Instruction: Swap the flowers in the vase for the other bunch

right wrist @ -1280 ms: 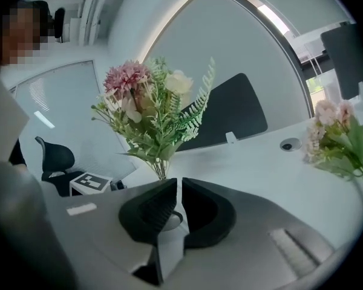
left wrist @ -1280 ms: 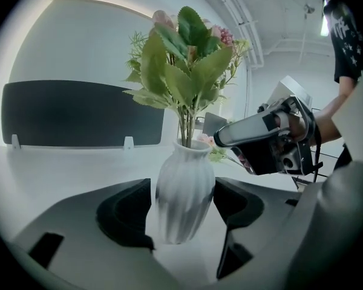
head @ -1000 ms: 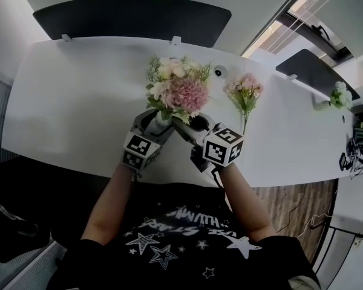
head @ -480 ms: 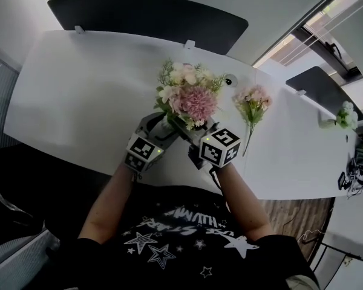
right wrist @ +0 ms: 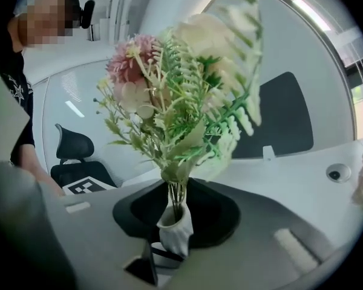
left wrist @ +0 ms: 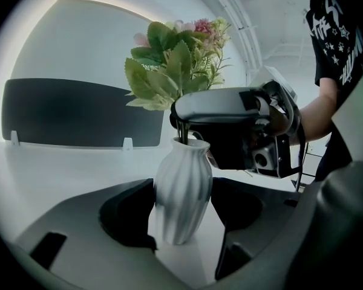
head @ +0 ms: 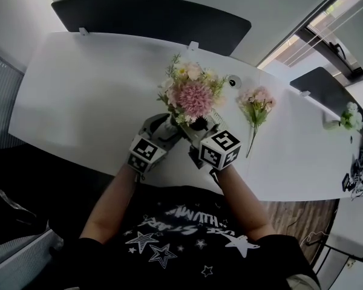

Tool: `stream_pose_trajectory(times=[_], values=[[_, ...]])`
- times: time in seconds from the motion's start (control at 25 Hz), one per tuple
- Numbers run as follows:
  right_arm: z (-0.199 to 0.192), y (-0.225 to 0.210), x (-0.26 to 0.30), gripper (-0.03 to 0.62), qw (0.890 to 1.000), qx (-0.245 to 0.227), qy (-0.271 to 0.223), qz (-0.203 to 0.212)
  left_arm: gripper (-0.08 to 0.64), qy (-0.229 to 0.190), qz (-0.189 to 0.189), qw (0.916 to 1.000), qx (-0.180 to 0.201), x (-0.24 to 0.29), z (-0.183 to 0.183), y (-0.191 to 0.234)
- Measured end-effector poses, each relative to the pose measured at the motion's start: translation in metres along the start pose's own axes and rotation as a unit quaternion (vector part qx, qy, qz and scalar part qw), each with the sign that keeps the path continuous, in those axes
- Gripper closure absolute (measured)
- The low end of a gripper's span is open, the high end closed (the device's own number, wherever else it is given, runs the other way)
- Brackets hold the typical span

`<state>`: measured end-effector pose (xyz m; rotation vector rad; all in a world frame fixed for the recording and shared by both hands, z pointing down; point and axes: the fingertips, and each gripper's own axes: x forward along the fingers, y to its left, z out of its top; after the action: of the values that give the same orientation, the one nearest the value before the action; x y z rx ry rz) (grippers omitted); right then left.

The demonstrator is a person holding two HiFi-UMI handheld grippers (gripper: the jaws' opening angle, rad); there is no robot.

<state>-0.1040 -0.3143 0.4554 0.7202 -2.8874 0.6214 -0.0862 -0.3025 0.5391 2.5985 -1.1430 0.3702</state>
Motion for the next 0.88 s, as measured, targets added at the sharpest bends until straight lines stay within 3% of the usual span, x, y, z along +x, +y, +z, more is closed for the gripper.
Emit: stream_pose_trajectory(times=[0.6,0.88], values=[[0.095,-0.021,-0.047,0.518,0.994,0.011,-0.104,-0.04,0.258,0.004,-0.002,1.0,0.004,0.006,0.01,-0.011],[0.097,-0.018,-0.047,0.52,0.99,0.01,-0.129,-0.06,0.258,-0.004,-0.007,1.0,0.0,-0.001,-0.014,0.014]])
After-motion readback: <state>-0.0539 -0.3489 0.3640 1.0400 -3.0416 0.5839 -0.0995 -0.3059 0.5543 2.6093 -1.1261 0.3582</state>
